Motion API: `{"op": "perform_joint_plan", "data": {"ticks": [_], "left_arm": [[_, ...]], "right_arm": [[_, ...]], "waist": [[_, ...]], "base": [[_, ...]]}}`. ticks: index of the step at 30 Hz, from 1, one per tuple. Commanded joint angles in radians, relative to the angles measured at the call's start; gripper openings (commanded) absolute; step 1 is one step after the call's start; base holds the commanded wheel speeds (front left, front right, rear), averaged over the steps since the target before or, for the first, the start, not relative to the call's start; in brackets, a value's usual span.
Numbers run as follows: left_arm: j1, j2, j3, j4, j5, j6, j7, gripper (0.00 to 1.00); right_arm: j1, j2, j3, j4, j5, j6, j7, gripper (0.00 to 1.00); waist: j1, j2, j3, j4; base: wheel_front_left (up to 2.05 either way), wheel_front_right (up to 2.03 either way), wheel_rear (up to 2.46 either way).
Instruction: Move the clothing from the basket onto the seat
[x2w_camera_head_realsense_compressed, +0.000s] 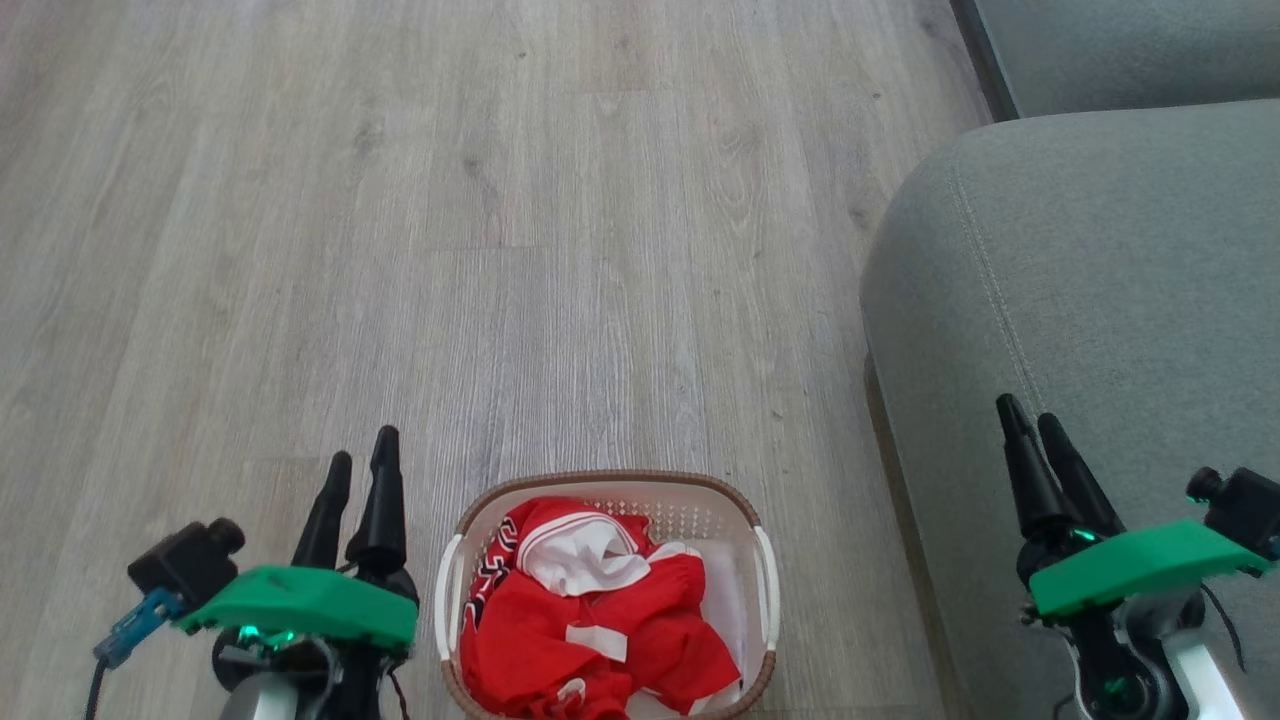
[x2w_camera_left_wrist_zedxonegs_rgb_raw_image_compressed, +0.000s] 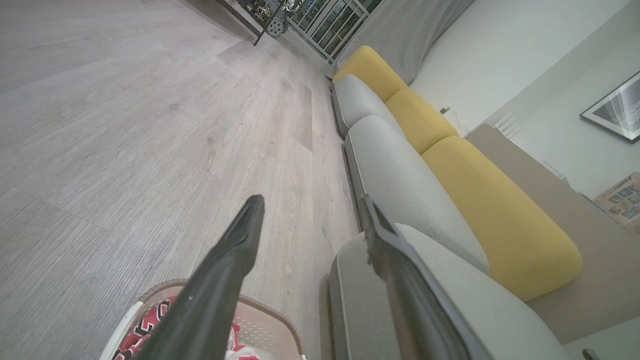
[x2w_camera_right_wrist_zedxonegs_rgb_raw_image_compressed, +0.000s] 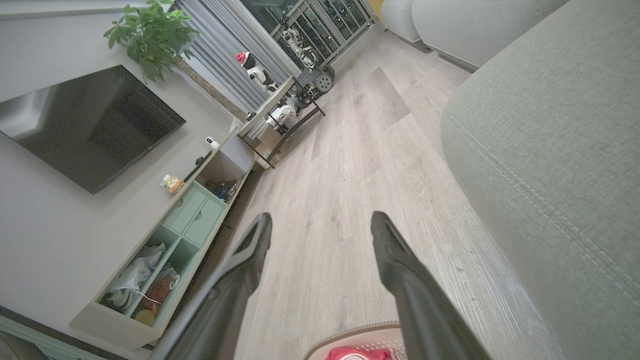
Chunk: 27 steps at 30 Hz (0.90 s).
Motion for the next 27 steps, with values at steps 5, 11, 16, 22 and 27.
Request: {"op": "perform_joint_plan", "data": {"ticks": [5,11,16,22,27], "left_arm": [[-0.058,0.012,0.000,-0.047,0.081,0.016,-0.024,1.00],[-0.062,0.013,-0.014,-0.055,0.157,0.025,-0.041,1.00],[-0.063,0.013,-0.023,-0.065,0.218,0.037,-0.056,1.00],[-0.063,0.014,-0.033,-0.076,0.285,0.049,-0.073,1.00],[-0.064,0.014,-0.043,-0.084,0.342,0.060,-0.088,1.00]], "right_arm": [[-0.052,-0.033,0.023,-0.031,-0.065,0.000,-0.026,1.00],[-0.055,-0.038,0.020,-0.029,-0.144,0.000,-0.044,1.00],[-0.056,-0.033,0.006,-0.032,-0.216,0.000,-0.059,1.00],[-0.054,-0.033,0.006,-0.031,-0.287,0.000,-0.076,1.00],[-0.056,-0.038,0.012,-0.027,-0.334,0.000,-0.091,1.00]], "waist": [[0.0000,0.0000,-0.001,-0.001],[0.0000,0.0000,-0.001,0.000],[0.0000,0.0000,0.000,0.002],[0.0000,0.0000,0.000,0.003],[0.0000,0.0000,0.001,0.003]], "base": [[0.00,0.00,0.00],[0.00,0.00,0.00],[0.00,0.00,0.00],[0.00,0.00,0.00],[0.00,0.00,0.00]]}}
